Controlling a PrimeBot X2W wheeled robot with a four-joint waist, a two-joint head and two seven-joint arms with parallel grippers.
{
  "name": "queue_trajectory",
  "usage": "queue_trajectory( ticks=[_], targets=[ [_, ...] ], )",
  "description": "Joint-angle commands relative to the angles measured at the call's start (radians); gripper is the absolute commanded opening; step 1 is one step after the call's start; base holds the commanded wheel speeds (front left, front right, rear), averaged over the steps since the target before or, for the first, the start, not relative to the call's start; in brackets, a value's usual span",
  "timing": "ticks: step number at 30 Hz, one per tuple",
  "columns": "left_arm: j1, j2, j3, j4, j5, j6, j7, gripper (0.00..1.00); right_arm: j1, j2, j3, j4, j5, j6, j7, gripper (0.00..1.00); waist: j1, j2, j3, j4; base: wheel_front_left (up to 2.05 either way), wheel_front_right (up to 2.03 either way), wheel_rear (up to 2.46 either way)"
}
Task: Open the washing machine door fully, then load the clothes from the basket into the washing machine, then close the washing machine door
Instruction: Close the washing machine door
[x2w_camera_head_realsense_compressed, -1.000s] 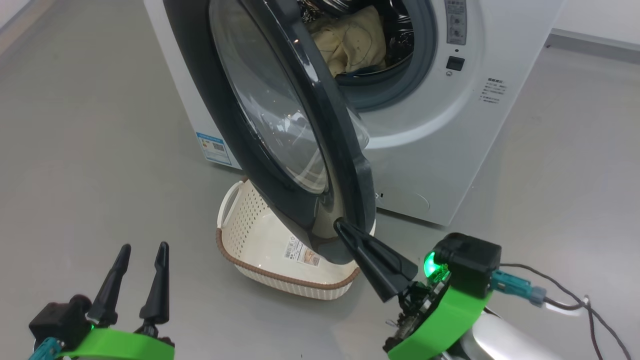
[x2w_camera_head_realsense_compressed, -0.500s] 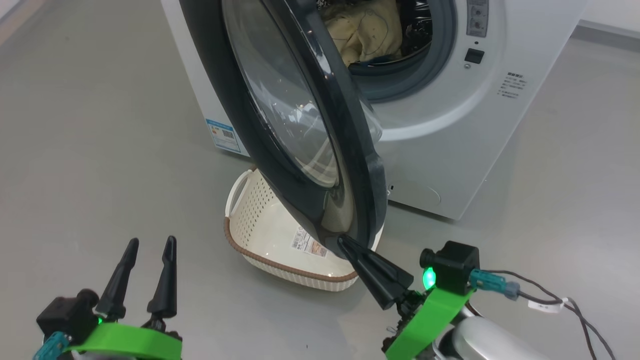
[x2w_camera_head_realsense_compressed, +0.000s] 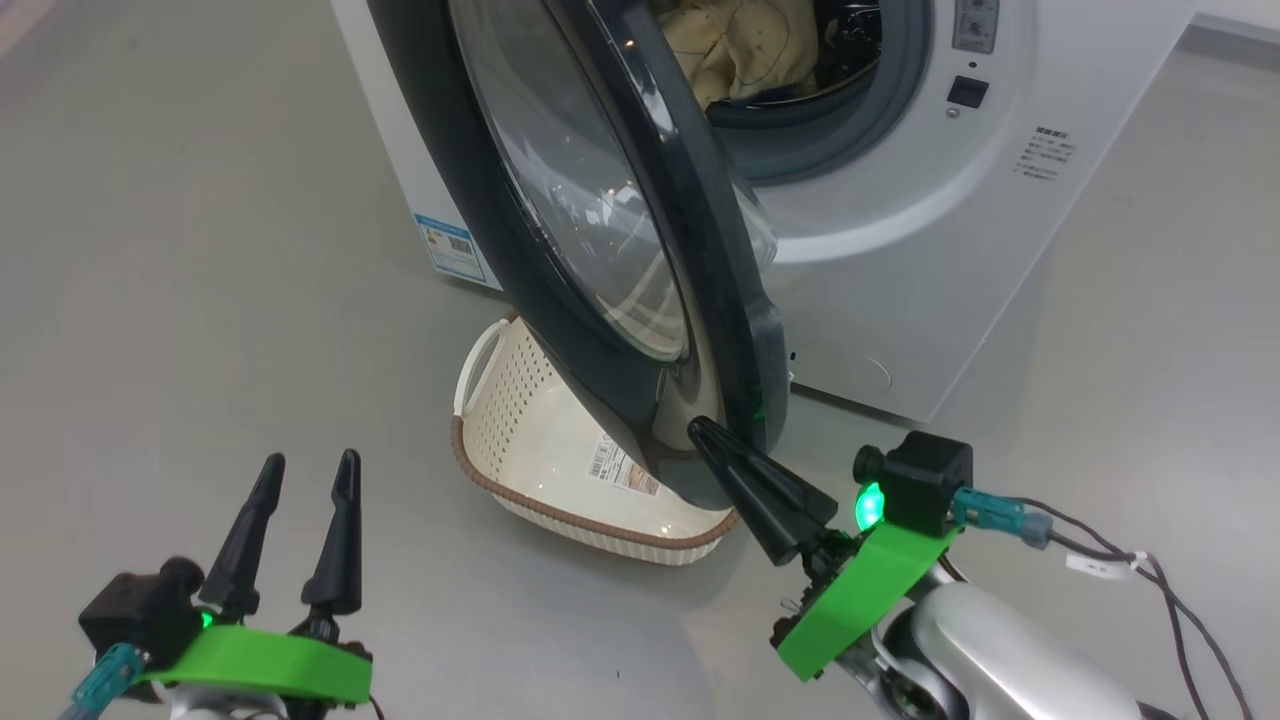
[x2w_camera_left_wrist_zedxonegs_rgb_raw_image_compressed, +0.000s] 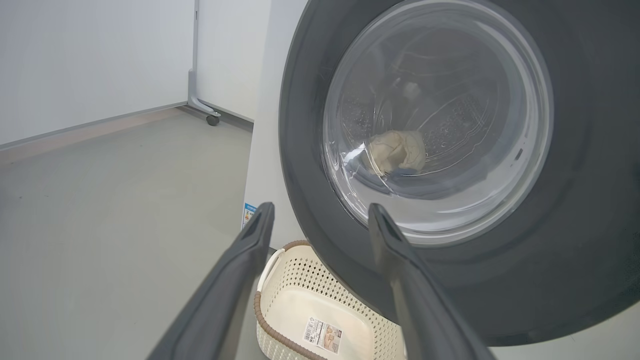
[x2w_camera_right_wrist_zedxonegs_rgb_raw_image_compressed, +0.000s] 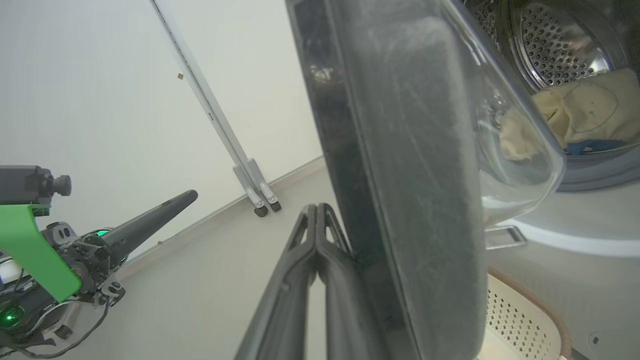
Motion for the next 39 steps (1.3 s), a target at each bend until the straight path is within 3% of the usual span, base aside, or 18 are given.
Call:
queue_trajectory(
  ticks=[1, 39],
  targets=[
    [-0.048, 0.01, 0.04, -0.03, -0.003, 0.0, -0.014, 1.0, -0.041, 0.015, -0.018, -0.02, -0.003, 0.01, -0.006, 0.0, 0.0, 0.0, 0.005, 0.0, 0.0, 0.0, 0.0],
    [-0.113, -0.013, -0.002, -0.066, 0.007, 0.0, -0.014, 1.0, -0.152, 0.025, -0.333, 0.075, -0.062, 0.01, -0.006, 0.0, 0.0, 0.0, 0.091, -0.003, 0.0, 0.0, 0.0]
  ],
)
